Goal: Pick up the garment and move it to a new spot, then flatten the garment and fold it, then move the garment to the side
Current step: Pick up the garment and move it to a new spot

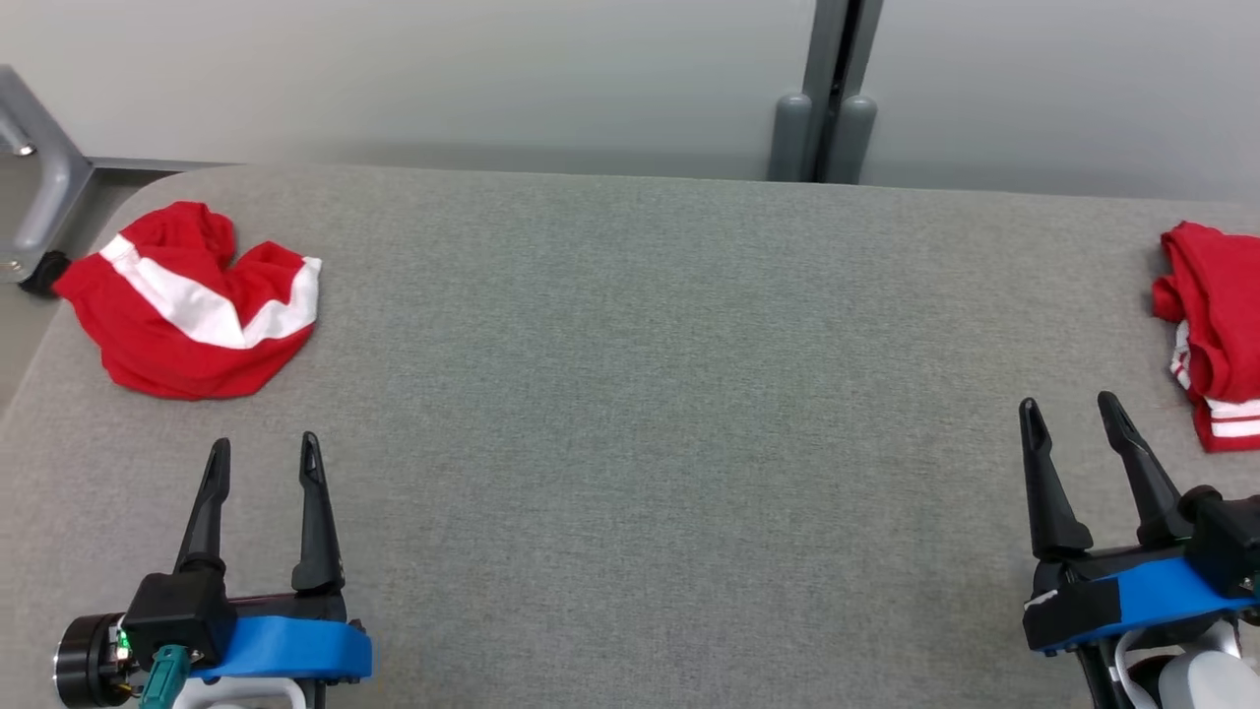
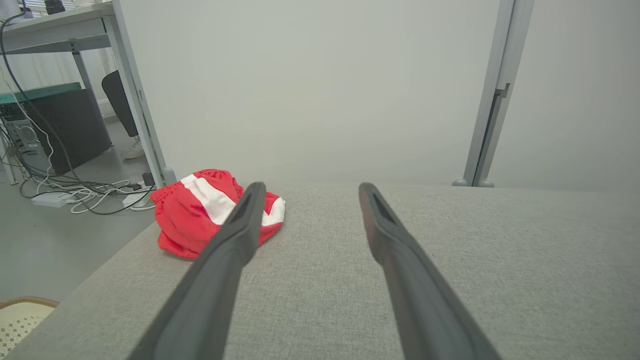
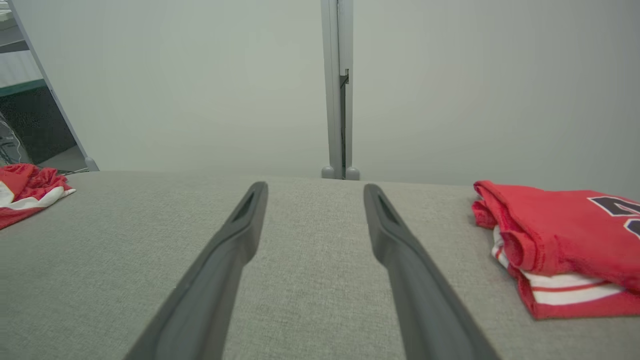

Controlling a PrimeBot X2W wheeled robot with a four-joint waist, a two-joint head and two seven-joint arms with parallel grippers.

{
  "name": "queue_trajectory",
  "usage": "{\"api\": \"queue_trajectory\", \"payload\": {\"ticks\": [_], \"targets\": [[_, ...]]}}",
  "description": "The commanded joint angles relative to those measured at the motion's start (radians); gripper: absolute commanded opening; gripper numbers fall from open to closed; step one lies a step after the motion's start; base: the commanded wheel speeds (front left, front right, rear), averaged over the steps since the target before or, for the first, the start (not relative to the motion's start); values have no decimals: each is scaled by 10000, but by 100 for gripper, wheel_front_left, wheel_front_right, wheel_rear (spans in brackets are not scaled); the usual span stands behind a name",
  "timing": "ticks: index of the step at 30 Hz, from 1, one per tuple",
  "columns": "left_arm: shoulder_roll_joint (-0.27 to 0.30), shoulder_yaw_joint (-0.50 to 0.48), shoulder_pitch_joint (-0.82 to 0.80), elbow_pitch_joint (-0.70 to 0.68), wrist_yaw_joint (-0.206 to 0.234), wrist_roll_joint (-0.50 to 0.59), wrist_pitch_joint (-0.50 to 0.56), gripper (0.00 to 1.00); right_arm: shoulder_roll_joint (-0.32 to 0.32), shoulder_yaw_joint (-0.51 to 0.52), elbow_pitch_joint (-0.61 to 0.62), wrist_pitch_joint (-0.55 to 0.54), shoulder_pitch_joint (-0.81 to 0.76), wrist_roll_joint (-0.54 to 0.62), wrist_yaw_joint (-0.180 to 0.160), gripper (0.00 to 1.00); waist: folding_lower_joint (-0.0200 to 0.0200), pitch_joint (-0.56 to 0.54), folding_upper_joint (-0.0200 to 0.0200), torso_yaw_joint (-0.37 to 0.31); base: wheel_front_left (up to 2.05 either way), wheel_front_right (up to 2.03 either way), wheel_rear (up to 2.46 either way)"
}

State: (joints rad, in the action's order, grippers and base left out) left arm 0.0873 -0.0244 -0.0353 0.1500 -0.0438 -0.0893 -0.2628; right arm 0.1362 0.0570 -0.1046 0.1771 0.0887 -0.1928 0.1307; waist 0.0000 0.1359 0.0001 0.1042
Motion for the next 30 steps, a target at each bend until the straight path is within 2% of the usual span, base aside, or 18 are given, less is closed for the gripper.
{"api": "queue_trajectory", "payload": {"ticks": [1,8,20,25,30], "targets": [[-11,-87,-28,-46,44,-4,-26,100,-12,-43,68,-21,-70,76,1,100,0,88,-1,284,0,0,0],[-45,-185,55,-72,63,-53,-26,100,20,-93,127,-114,-84,151,1,100,0,113,-1,1133,0,0,0],[-135,-394,378,-193,177,-158,-26,100,65,-206,243,-348,-126,343,1,100,0,90,-1,2964,0,0,0],[-149,-511,550,-219,203,-229,-26,100,49,-236,265,-414,-95,399,1,100,0,75,-1,3422,0,0,0],[-160,-630,679,-280,205,-221,-26,100,-20,-278,282,-450,-83,436,1,100,0,90,-1,3562,0,0,0]]}}
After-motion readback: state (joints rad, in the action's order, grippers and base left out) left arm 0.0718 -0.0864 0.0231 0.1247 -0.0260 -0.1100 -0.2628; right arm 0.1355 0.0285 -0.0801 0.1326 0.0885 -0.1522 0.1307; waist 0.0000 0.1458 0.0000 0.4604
